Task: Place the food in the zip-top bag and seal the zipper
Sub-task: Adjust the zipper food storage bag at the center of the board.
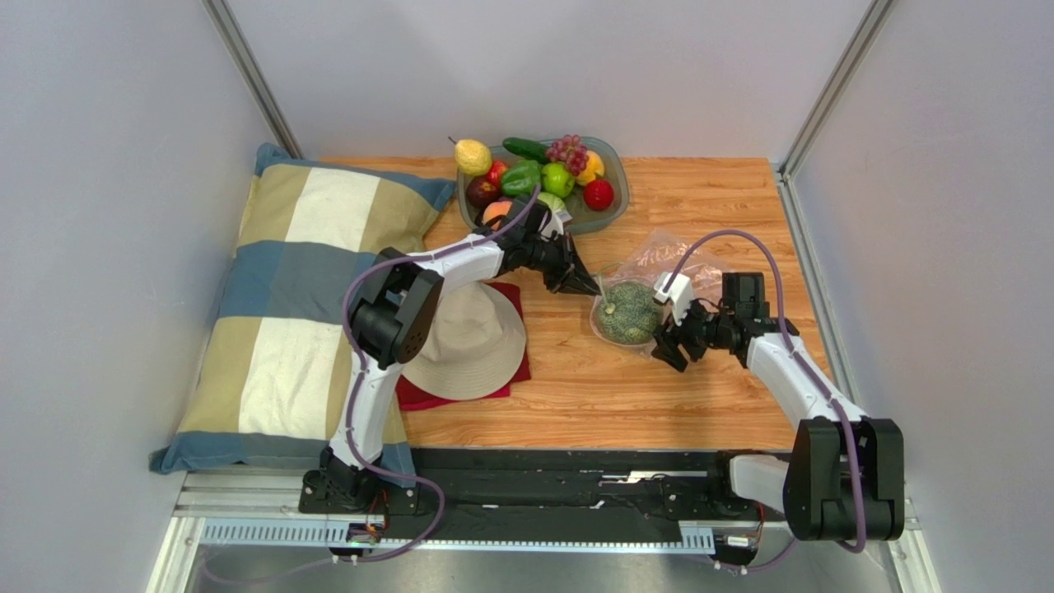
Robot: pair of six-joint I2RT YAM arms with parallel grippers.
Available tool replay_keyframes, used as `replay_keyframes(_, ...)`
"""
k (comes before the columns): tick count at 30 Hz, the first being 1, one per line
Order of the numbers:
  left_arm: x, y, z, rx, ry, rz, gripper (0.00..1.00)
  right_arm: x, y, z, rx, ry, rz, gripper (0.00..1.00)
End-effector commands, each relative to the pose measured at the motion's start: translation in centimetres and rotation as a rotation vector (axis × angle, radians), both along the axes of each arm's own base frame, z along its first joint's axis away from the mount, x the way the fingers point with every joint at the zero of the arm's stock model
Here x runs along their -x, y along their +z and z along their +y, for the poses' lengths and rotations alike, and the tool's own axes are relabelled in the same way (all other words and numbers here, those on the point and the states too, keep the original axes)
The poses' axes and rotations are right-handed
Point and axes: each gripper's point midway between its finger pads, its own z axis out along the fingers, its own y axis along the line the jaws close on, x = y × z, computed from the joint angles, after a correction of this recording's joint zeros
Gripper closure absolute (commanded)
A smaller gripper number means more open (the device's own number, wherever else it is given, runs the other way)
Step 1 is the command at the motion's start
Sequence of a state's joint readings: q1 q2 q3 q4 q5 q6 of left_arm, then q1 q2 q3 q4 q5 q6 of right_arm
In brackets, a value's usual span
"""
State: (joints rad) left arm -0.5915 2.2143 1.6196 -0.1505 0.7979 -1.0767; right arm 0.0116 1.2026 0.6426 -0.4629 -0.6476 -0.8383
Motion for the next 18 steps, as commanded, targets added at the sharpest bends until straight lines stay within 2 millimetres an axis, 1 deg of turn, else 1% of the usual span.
replay_keyframes(1,-0.8,2.6,0.8,0.04,0.051,-0.046,1.0,-1.1,2.8,0.4,-0.015,0.03,-0.095,0.34)
replay_keyframes(2,-1.1,2.8,0.9,0.051,0.066,-0.047,1.0,-1.2,2.8,0.4,-0.016,0.031,-0.096,0.35)
replay_keyframes(3,-1.0,2.3,1.2,0.044,0.081,-0.037,1.0,-1.3,2.9,0.4,-0.018,0.032,-0.097,0.36)
replay_keyframes(4,-1.1,2.7,1.3,0.048,0.09,-0.044,1.0,-1.5,2.7,0.4,-0.017,0.033,-0.096,0.4)
replay_keyframes(5,-1.3,2.8,1.4,0.052,0.096,-0.047,1.0,-1.6,2.6,0.6,-0.015,0.036,-0.093,0.41)
replay_keyframes(6,-1.2,2.5,1.7,0.046,0.106,-0.041,1.0,-1.8,2.8,0.7,-0.016,0.036,-0.097,0.43)
replay_keyframes(7,-1.2,2.9,1.7,0.052,0.117,-0.039,1.0,-2.1,3.0,0.9,-0.021,0.036,-0.101,0.44)
replay_keyframes(9,-1.2,2.7,2.2,0.046,0.127,-0.035,1.0,-2.5,2.8,1.4,-0.023,0.045,-0.092,0.46)
replay_keyframes(10,-1.1,3.0,2.3,0.047,0.133,-0.034,1.0,-2.9,3.0,1.6,-0.019,0.047,-0.1,0.49)
replay_keyframes(11,-1.3,3.4,2.3,0.064,0.135,-0.053,1.0,-2.9,2.7,1.8,-0.017,0.053,-0.085,0.5)
replay_keyframes(12,-1.3,3.3,2.4,0.06,0.138,-0.052,1.0,-3.0,2.6,1.9,-0.017,0.056,-0.077,0.52)
replay_keyframes(13,-1.4,3.5,2.6,0.063,0.144,-0.053,1.0,-3.1,2.6,1.9,-0.016,0.06,-0.071,0.53)
replay_keyframes(15,-1.4,3.6,2.7,0.065,0.146,-0.056,1.0,-2.8,2.4,2.1,-0.015,0.073,-0.056,0.54)
replay_keyframes(16,-1.4,3.7,2.8,0.064,0.149,-0.055,1.0,-2.4,2.3,2.2,-0.022,0.084,-0.039,0.54)
replay_keyframes(18,-1.4,3.8,2.8,0.067,0.149,-0.059,1.0,-2.2,2.3,2.4,-0.018,0.099,-0.05,0.55)
